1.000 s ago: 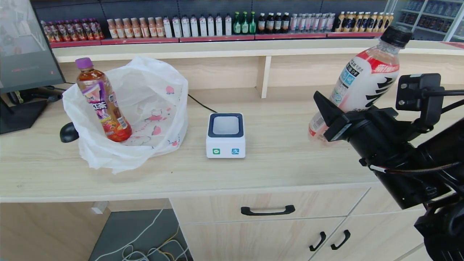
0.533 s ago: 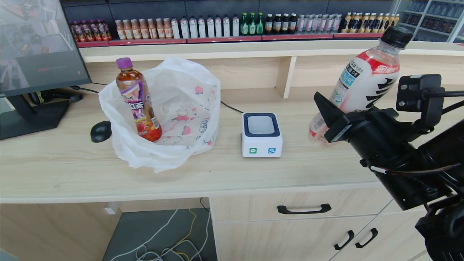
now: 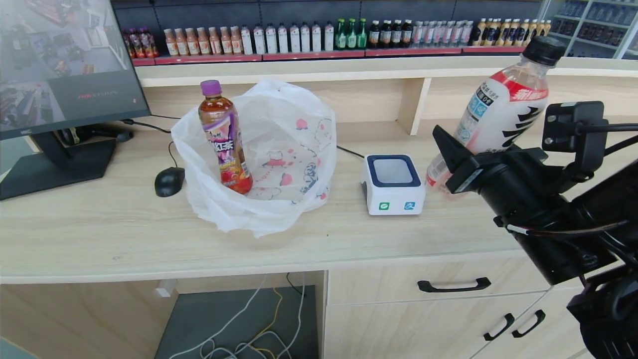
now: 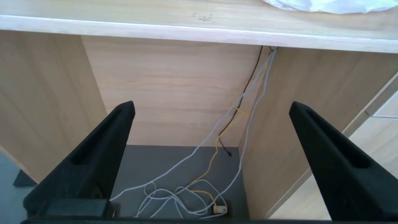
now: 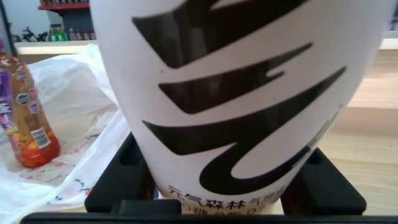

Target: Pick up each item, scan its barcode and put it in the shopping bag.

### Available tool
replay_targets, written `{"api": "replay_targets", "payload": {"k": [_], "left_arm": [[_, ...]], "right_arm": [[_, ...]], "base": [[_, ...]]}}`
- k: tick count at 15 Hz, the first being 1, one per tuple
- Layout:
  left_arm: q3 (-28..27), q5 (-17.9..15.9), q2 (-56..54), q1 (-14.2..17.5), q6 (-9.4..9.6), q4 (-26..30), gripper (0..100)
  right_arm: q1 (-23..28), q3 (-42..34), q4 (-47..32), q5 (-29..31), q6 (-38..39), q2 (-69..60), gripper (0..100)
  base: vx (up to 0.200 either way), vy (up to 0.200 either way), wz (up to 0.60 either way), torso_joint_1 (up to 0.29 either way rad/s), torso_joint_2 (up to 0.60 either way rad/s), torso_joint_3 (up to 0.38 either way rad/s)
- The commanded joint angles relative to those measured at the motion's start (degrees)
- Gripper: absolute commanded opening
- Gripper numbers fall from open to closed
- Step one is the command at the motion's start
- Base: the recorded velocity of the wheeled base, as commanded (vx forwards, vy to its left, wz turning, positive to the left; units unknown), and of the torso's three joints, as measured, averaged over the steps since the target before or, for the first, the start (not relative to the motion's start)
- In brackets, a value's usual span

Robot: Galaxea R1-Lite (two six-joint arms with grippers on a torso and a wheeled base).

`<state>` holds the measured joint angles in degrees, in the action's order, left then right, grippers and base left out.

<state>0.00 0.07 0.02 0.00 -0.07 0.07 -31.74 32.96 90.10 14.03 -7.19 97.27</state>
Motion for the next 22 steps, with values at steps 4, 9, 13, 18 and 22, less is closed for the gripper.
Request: {"api": "replay_targets", "payload": {"k": [4, 9, 13, 18, 22], "left_arm": [[0.0, 0.01, -0.02, 0.0, -0.01, 0.01, 100], [0.0, 0.01, -0.02, 0.0, -0.01, 0.01, 100], [0.0, 0.01, -0.02, 0.0, -0.01, 0.01, 100], [0.0, 0.01, -0.02, 0.0, -0.01, 0.01, 100], [0.0, 0.01, -0.02, -0.09, -0.01, 0.01, 100]], "right_arm": [[-0.42, -0.8, -0.1, -4.63, -5.29, -0.41, 0], [-0.25, 7.82, -8.19, -5.15, -16.98, -0.06, 0], [-0.25, 17.13, -16.36, -5.77, -26.38, 0.99, 0], [-0.16, 17.49, -18.38, -16.23, -37.37, 1.52, 0], [3.71, 19.33, -22.16, -23.79, -40.71, 1.61, 0]], "base": [[0.0, 0.0, 0.0, 0.0, 0.0, 0.0], [0.0, 0.0, 0.0, 0.0, 0.0, 0.0], [0.0, 0.0, 0.0, 0.0, 0.0, 0.0], [0.0, 0.0, 0.0, 0.0, 0.0, 0.0], [0.0, 0.0, 0.0, 0.0, 0.0, 0.0]]}}
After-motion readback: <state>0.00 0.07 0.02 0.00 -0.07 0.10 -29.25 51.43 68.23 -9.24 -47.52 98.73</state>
